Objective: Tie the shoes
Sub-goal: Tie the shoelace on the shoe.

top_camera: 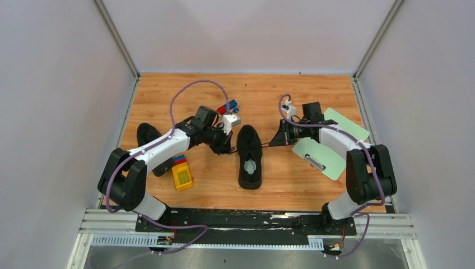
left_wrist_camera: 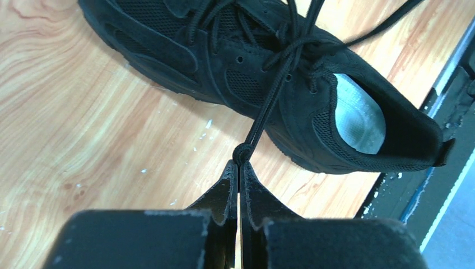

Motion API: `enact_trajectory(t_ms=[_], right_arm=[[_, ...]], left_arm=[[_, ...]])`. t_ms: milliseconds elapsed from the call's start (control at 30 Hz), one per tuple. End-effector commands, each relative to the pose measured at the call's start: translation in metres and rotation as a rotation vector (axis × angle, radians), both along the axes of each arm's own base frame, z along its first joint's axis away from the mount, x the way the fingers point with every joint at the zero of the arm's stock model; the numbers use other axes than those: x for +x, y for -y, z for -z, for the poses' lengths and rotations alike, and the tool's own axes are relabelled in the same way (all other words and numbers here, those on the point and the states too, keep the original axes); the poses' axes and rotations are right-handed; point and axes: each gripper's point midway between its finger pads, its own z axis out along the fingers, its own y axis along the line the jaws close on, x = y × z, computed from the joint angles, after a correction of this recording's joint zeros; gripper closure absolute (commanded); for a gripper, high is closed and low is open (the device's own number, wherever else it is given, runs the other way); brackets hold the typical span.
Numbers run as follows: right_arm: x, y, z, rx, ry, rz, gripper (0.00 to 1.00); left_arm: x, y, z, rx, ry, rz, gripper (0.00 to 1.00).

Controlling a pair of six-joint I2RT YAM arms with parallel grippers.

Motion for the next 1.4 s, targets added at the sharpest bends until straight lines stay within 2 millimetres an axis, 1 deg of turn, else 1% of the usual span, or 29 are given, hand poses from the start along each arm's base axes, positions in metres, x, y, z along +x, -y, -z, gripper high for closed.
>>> enact_trajectory(t_ms=[0, 67, 167, 267, 400, 567, 667, 933, 1067, 1267, 1367], right_arm=[[0.012, 0.017, -0.007, -0.023, 0.035, 0.068, 1.00], [0.011, 0.018, -0.006, -0.027, 0.035, 0.070, 1.00], [0.008, 0.021, -0.003, -0.045, 0.041, 0.077, 1.00], [0.003, 0.021, -0.003, -0.043, 0.040, 0.065, 1.00], [0.001, 0.025, -0.005, -0.051, 0.053, 0.071, 1.00], [0.002, 0.036, -0.003, -0.057, 0.046, 0.109, 1.00], [0.003, 0.042, -0.002, -0.063, 0.041, 0.133, 1.00], [0.005, 0.044, -0.002, -0.073, 0.046, 0.150, 1.00], [0.002, 0.042, -0.004, -0.052, 0.043, 0.136, 1.00], [0.006, 0.049, 0.001, -0.069, 0.022, 0.186, 1.00], [0.008, 0.053, 0.000, -0.065, 0.009, 0.213, 1.00]], left_arm=[[0.013, -0.014, -0.008, 0.038, 0.077, -0.031, 1.00], [0.018, -0.015, -0.009, 0.040, 0.092, -0.045, 1.00], [0.024, -0.022, -0.009, 0.071, 0.113, -0.073, 1.00], [0.025, -0.030, -0.005, 0.097, 0.112, -0.090, 1.00], [0.024, -0.041, 0.000, 0.141, 0.117, -0.115, 1.00], [0.024, -0.055, 0.005, 0.177, 0.119, -0.152, 1.00], [0.027, -0.062, 0.006, 0.199, 0.126, -0.177, 1.00], [0.031, -0.064, 0.006, 0.210, 0.129, -0.196, 1.00], [0.029, -0.063, 0.006, 0.199, 0.124, -0.190, 1.00], [0.027, -0.067, 0.011, 0.216, 0.111, -0.195, 1.00], [0.023, -0.069, 0.014, 0.225, 0.088, -0.191, 1.00]])
